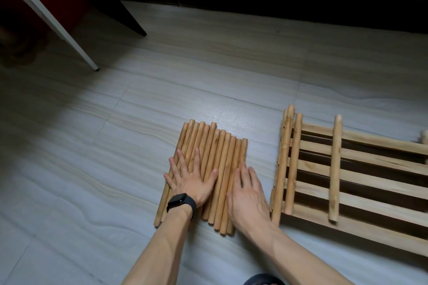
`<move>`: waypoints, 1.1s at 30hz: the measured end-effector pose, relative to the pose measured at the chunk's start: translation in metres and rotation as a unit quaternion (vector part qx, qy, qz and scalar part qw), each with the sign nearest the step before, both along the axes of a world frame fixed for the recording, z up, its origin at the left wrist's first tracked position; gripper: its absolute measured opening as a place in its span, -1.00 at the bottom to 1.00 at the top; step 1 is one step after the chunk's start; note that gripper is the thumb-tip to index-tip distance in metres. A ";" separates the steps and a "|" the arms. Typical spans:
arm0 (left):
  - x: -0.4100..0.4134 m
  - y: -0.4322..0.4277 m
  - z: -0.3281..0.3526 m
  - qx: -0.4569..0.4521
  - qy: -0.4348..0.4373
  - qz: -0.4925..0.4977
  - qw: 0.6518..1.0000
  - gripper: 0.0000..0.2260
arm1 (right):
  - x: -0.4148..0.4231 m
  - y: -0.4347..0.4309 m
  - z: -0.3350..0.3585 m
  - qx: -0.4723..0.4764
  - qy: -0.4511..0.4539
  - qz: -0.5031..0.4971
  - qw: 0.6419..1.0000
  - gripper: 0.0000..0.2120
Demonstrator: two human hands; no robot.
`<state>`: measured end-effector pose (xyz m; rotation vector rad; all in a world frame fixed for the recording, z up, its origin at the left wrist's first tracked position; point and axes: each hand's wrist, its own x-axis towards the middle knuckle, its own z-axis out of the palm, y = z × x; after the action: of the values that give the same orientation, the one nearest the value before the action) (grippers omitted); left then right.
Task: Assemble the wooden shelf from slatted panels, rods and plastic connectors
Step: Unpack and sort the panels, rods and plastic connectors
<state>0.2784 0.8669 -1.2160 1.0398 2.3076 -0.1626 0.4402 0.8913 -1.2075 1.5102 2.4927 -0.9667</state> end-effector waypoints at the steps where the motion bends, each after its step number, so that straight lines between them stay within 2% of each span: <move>1: -0.001 0.001 0.002 0.005 0.007 -0.002 1.000 -0.25 | 0.001 0.004 0.010 -0.001 0.016 0.001 1.000 -0.41; 5: 0.005 0.017 0.018 0.074 0.019 -0.036 0.996 -0.24 | 0.029 0.032 0.061 0.050 0.116 -0.042 0.991 -0.53; 7: 0.023 0.031 0.029 0.125 0.006 -0.070 0.990 -0.23 | 0.060 0.053 0.075 0.072 0.122 -0.095 0.985 -0.57; 10: 0.068 0.054 0.042 0.190 -0.035 -0.125 0.973 -0.25 | 0.112 0.083 0.076 0.106 0.069 -0.192 0.973 -0.56; 12: 0.100 0.070 0.050 0.207 -0.061 -0.152 0.965 -0.34 | 0.140 0.098 0.071 0.109 0.007 -0.244 0.964 -0.53; 16: 0.147 0.090 0.065 0.205 0.012 -0.216 0.955 -0.65 | 0.171 0.105 0.055 0.069 -0.068 -0.260 0.961 -0.52; 19: 0.167 0.099 0.068 0.158 0.049 -0.234 0.958 -0.66 | 0.181 0.099 0.040 0.058 -0.037 -0.247 0.967 -0.65; 25: 0.182 0.116 0.072 0.124 -0.013 -0.098 0.987 -0.70 | 0.182 0.110 0.045 0.004 0.014 -0.294 0.956 -0.77; 27: 0.186 0.119 0.070 0.132 -0.074 -0.049 0.987 -0.74 | 0.185 0.116 0.050 -0.028 0.020 -0.297 0.954 -0.77; 29: 0.185 0.117 0.071 0.162 -0.189 0.025 0.968 -0.80 | 0.187 0.121 0.054 -0.070 0.037 -0.306 0.949 -0.74; 31: 0.173 0.111 0.079 0.200 -0.313 0.110 0.922 -0.83 | 0.183 0.121 0.065 -0.097 0.078 -0.314 0.941 -0.75; 33: 0.148 0.100 0.088 0.232 -0.370 0.166 0.884 -0.80 | 0.171 0.117 0.075 -0.110 0.120 -0.317 0.935 -0.79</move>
<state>0.4264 0.9667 -1.1276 0.7082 1.7792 0.8243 0.6108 1.0083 -1.1321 2.2813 1.9358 -1.5324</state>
